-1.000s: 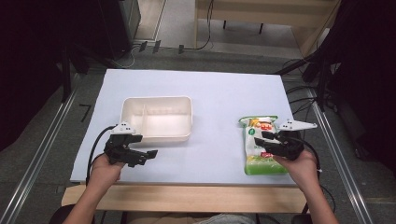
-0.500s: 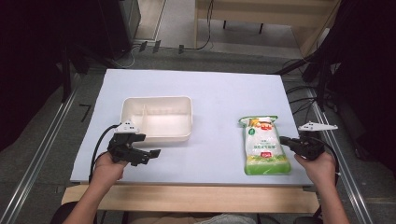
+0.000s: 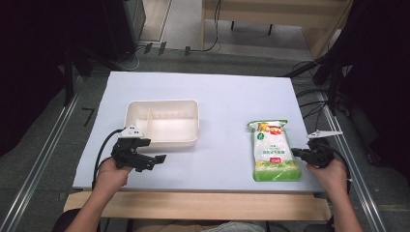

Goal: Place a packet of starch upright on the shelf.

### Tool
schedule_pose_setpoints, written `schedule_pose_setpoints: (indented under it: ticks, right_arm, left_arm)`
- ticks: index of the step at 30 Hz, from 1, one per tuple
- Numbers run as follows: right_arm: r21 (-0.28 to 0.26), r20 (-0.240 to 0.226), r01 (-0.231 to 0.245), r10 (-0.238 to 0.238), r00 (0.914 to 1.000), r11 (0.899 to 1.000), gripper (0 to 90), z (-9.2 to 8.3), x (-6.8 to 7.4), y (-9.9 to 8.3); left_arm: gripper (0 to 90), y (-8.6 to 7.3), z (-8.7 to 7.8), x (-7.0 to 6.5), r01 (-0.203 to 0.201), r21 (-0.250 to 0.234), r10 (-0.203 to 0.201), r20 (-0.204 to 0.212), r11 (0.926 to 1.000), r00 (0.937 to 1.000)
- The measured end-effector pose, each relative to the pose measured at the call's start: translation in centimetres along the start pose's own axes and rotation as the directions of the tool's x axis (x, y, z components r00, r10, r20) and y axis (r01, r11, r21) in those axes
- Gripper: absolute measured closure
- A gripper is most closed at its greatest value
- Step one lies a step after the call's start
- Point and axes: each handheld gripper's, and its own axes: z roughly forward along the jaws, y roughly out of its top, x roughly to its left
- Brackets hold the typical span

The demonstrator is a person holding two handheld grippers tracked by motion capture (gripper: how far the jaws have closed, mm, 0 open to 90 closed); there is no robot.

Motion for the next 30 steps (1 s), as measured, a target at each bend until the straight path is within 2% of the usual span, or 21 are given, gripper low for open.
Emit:
schedule_pose_setpoints:
  ticks: [1, 4, 7, 10, 11, 12, 16, 17, 18, 19, 22, 23, 25, 27, 30]
  right_arm:
    - [0.015, 0.008, 0.009, -0.009, 0.9999, 1.000, 90.0, 0.3, 0.3, 0.0]
    - [0.012, 0.006, 0.010, -0.010, 0.9999, 1.000, 90.0, 0.4, 0.4, 0.1]
    - [0.018, -0.002, -0.014, 0.014, 0.9999, 1.000, 90.0, 0.5, 0.5, 0.2]
    - [0.030, -0.028, 0.006, -0.005, 0.9996, 1.000, 90.0, 0.6, 1.1, 0.4]
    - [0.040, -0.048, 0.045, -0.043, 0.9979, 0.998, 90.0, 0.7, 1.7, 0.5]
    - [0.040, -0.048, 0.045, -0.043, 0.9979, 0.998, 90.0, 0.7, 1.7, 0.5]
    - [0.057, -0.090, 0.102, -0.096, 0.9913, 0.993, 90.0, 1.0, 3.0, 0.8]
    - [0.063, -0.105, 0.127, -0.120, 0.9873, 0.990, 90.0, 1.2, 3.8, 1.0]
    - [0.063, -0.105, 0.127, -0.120, 0.9873, 0.990, 90.0, 1.2, 3.8, 1.0]
    - [0.064, -0.124, 0.154, -0.145, 0.9817, 0.986, 90.0, 1.5, 4.5, 1.2]
    - [0.062, -0.137, 0.164, -0.155, 0.9784, 0.984, 90.0, 1.8, 5.1, 1.5]
    - [0.063, -0.139, 0.166, -0.156, 0.9780, 0.984, 90.0, 2.1, 5.8, 1.9]
    - [0.061, -0.142, 0.170, -0.160, 0.9767, 0.983, 90.0, 2.3, 6.0, 2.0]
    - [0.057, -0.169, 0.185, -0.173, 0.9703, 0.981, 90.0, 2.9, 6.7, 2.6]
    - [0.063, -0.188, 0.183, -0.168, 0.9677, 0.981, 90.0, 3.6, 7.4, 3.4]
  left_arm:
    - [14.7, 0.0, 0.0, 0.0, 0.000, 0.001, 0.000, -0.001, 1.0000, 1.0000]
    - [14.7, 0.0, 0.0, 0.0, 0.000, 0.000, 0.000, 0.001, 1.0000, 1.0000]
    - [14.7, 0.0, 0.1, -0.1, -0.003, 0.005, 0.003, 0.003, 1.0000, 1.0000]
    - [14.7, 0.0, 0.1, -0.1, -0.003, -0.003, 0.003, -0.006, 1.0000, 1.0000]
    - [14.7, 0.0, 0.0, 0.0, -0.004, -0.008, 0.004, -0.004, 1.0000, 1.0000]
    - [14.7, 0.0, -0.1, 0.0, -0.003, -0.012, 0.003, -0.002, 0.9999, 1.0000]
    - [14.7, 0.0, -0.1, 0.0, -0.004, -0.006, 0.004, -0.011, 1.0000, 0.9999]
    - [14.7, 0.0, 0.0, 0.0, -0.006, -0.007, 0.006, -0.010, 1.0000, 0.9999]
    - [14.7, 0.0, 0.0, 0.0, -0.006, -0.007, 0.006, -0.010, 1.0000, 0.9999]
    - [14.7, 0.0, 0.0, 0.0, -0.006, -0.007, 0.006, -0.011, 1.0000, 0.9999]
    - [14.7, 0.0, 0.1, 0.0, 0.000, -0.009, 0.000, -0.013, 1.0000, 0.9999]
    - [14.7, 0.0, 0.1, 0.0, 0.000, -0.009, 0.000, -0.016, 1.0000, 0.9999]
    - [14.7, 0.0, 0.0, 0.0, -0.001, -0.008, 0.000, -0.014, 1.0000, 0.9999]
    - [14.7, -0.1, 0.0, 0.0, -0.003, -0.001, 0.003, -0.018, 1.0000, 0.9998]
    - [14.7, -0.1, 0.0, 0.0, -0.001, -0.001, 0.001, -0.019, 1.0000, 0.9998]
